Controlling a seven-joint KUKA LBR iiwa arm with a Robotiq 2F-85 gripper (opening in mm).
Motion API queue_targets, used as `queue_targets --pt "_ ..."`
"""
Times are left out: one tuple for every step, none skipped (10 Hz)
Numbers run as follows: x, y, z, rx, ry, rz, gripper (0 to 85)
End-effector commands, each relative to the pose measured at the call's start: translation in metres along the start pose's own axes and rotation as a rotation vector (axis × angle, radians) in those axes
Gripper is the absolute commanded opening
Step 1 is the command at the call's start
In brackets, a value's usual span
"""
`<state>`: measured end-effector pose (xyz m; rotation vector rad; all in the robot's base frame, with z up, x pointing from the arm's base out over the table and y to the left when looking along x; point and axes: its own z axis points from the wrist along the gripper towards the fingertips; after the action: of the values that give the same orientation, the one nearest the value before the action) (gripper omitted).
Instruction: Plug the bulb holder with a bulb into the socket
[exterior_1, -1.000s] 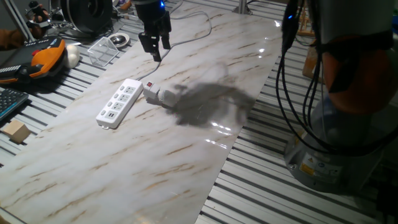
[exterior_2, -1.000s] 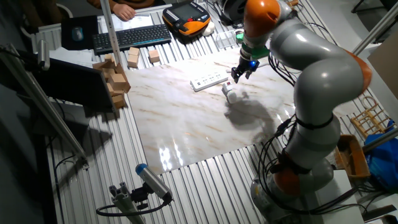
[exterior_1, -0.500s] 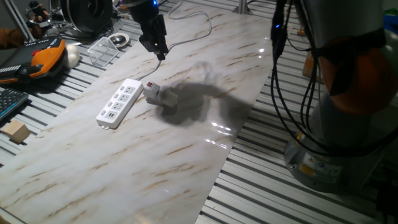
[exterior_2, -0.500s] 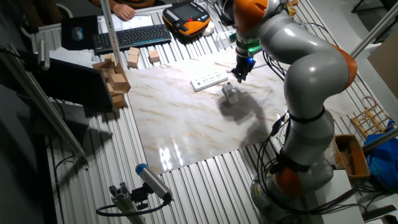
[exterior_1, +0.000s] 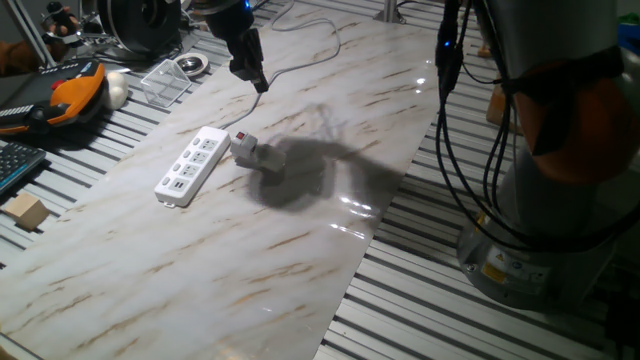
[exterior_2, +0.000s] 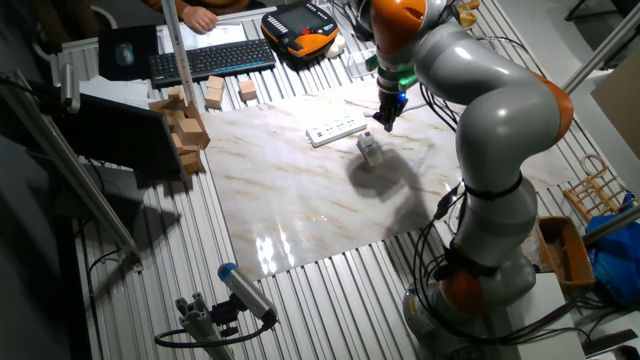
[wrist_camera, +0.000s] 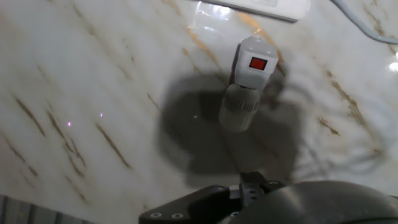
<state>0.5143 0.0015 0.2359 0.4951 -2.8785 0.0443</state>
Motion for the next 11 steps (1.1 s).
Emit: queue_targets --pt "0.0 0.0001 -0.0002 -0.013 -0.025 0.049 0.0" --pt "0.0 0.0001 -0.0002 -0.052 -0.054 0.12 0.0" --pt "0.0 0.0001 -0.0002 -0.006 -0.053 0.164 0.0" --pt "0.0 0.0001 -0.0002 0.045 -0.054 0.189 0.0" --pt "0.0 0.0001 -0.0002 0.081 -0.051 0.18 0.0" --pt "0.0 0.0001 -0.0002 0.079 -0.046 0.153 0.0" --pt "0.0 0.0001 -0.0002 0.041 -0.054 0.119 0.0" --pt "0.0 0.0001 -0.0002 0.005 -0.051 0.109 0.0" --pt "0.0 0.0001 -0.0002 0.001 -0.041 0.117 0.0" --pt "0.0 0.0001 -0.0002 0.009 -0.049 0.139 0.0" --pt "0.0 0.0001 -0.0002 0.003 -0.078 0.179 0.0"
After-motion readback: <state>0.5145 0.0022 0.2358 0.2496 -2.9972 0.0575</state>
